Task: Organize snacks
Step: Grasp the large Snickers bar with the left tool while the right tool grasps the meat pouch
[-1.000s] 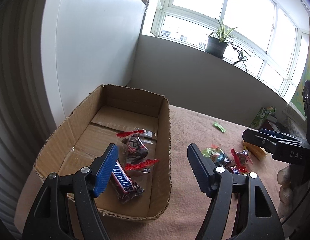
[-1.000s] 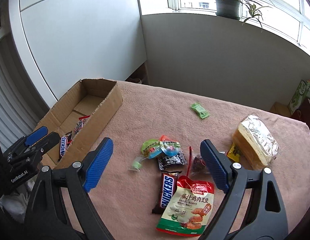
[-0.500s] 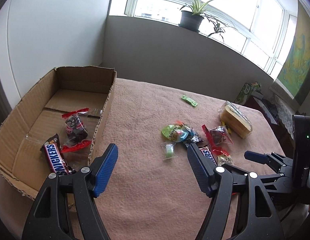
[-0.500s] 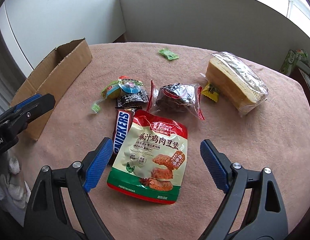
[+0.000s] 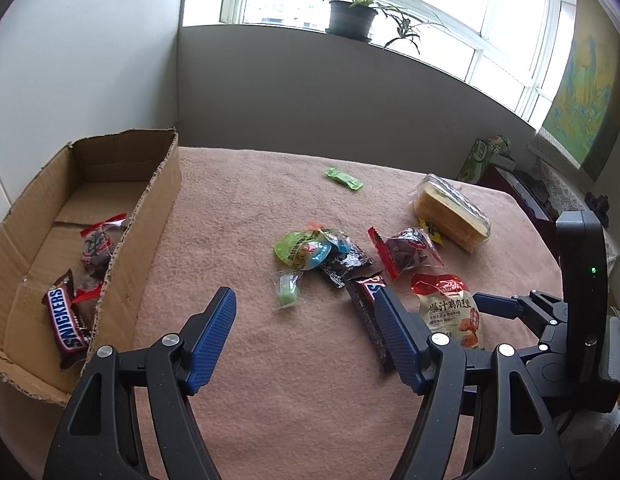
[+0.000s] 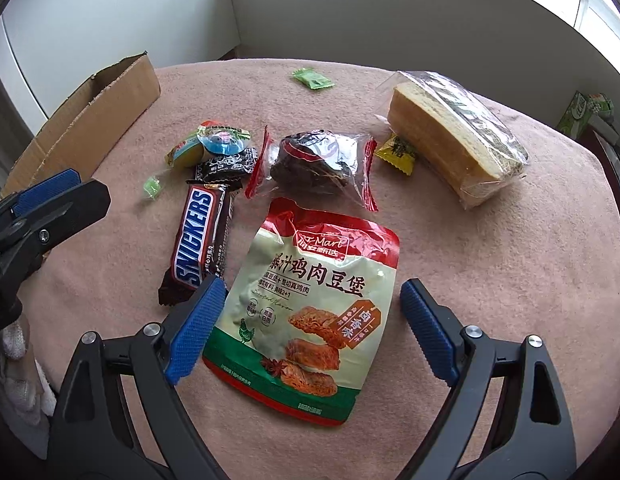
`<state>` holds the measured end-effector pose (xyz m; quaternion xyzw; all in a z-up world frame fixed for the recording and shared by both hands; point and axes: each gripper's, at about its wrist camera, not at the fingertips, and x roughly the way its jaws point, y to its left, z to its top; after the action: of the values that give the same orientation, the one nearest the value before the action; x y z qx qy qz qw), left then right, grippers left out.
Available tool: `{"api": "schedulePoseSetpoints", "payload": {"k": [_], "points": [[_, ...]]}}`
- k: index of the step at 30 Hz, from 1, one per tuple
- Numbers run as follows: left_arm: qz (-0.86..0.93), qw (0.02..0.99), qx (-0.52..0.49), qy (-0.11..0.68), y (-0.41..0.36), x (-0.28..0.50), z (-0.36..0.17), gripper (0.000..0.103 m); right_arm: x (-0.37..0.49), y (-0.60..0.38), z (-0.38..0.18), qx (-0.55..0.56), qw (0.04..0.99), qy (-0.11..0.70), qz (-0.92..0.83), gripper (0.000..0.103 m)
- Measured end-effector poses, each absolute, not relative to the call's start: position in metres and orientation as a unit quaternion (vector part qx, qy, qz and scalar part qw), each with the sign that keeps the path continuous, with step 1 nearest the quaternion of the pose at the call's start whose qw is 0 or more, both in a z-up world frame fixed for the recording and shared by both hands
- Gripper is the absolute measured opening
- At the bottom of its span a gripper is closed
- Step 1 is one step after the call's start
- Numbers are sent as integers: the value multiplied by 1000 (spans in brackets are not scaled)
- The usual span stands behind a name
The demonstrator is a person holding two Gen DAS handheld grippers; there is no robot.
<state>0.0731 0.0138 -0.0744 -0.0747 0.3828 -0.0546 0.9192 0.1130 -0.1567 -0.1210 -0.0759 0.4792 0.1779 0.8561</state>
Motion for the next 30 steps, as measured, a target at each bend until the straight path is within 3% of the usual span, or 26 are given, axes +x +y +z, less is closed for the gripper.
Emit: {"api": "schedulePoseSetpoints", "payload": {"k": [15, 20, 24, 27, 30], "points": [[-76, 891, -54, 444, -35, 101, -104, 71, 112, -188, -124, -77, 856, 481, 172, 91], [-73, 887, -42, 454, -38, 101, -109, 56, 109, -189, -124, -83, 854, 481, 178, 89], [-69, 887, -43, 455, -35, 99, -109, 43, 110, -191, -123, -85, 852, 485, 178, 78], [-75, 888, -31, 452, -39, 96, -108, 31, 109, -193, -122, -88, 850, 487, 178, 76], [-77, 889, -27, 451, -39, 94, -108, 31, 108, -197, -121, -87, 853, 485, 174, 69]]}}
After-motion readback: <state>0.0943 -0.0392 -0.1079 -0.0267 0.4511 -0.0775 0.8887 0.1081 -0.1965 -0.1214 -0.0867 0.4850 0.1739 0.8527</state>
